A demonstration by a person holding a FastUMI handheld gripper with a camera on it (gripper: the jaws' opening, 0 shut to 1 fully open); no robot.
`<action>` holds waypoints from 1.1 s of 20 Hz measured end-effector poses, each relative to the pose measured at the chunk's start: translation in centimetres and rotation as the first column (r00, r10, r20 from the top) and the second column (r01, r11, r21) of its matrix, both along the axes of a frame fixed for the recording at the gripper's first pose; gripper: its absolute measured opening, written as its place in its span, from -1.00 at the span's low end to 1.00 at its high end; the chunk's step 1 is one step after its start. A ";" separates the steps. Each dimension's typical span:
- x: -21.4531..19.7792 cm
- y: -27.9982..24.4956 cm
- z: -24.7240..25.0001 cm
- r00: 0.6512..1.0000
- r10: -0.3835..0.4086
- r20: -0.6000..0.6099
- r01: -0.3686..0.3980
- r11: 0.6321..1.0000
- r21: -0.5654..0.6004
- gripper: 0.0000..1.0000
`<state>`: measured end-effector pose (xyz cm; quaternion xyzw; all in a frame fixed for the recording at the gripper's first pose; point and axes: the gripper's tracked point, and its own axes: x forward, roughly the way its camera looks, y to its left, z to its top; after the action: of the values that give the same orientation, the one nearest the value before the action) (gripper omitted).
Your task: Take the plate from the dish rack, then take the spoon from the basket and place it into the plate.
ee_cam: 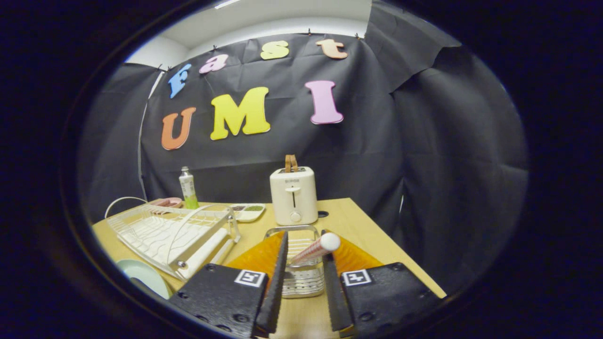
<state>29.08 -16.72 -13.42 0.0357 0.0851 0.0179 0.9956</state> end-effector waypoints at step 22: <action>-13.9 8.5 16.9 0.975 0.014 0.221 -0.037 0.994 0.101 -0.63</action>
<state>15.23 -8.25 3.51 0.0842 -0.0260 0.0391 0.9953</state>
